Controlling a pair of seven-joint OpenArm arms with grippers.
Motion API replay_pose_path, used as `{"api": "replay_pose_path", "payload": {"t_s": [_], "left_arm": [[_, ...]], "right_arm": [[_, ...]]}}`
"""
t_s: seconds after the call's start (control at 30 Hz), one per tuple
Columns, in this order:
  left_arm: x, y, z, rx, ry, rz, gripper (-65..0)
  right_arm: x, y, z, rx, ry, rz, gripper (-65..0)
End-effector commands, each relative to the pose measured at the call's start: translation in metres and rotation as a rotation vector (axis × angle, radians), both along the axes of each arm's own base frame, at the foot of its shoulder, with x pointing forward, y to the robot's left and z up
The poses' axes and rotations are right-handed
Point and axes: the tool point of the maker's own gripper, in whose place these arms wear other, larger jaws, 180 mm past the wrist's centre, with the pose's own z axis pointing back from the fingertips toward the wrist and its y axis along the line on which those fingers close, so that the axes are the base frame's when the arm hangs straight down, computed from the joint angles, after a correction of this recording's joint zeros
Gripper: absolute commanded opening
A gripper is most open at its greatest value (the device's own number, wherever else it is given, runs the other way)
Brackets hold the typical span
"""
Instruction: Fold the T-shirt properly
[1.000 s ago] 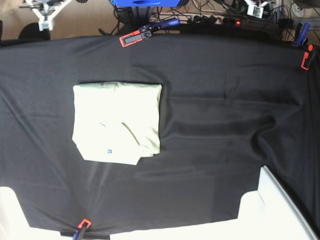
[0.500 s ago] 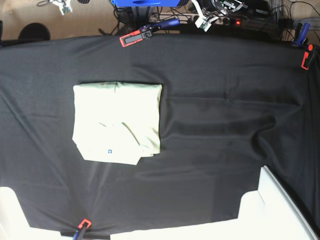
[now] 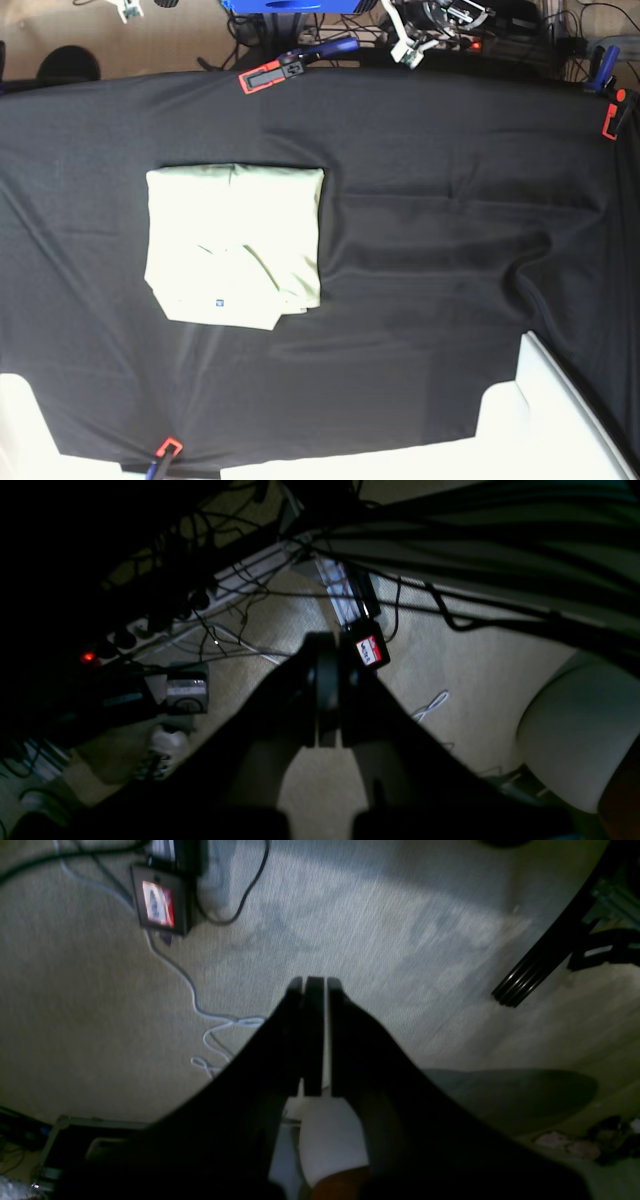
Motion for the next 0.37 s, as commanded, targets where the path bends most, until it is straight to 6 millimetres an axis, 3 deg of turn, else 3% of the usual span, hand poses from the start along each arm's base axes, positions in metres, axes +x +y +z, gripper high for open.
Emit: {"api": "replay_pose_path", "payload": {"t_s": [0.0, 0.33], "left_arm": [[0.0031, 0.0002, 0.0012, -0.01, -0.009, 0.001, -65.0], [0.0031, 0.0002, 0.0012, -0.01, -0.009, 0.001, -65.0]], "right_arm": [[-0.0037, -0.0086, 0.0018, -0.02, 0.006, 0.002, -63.3], [-0.005, 0.0004, 0.0005, -0.006, 0.007, -0.001, -63.3]]}}
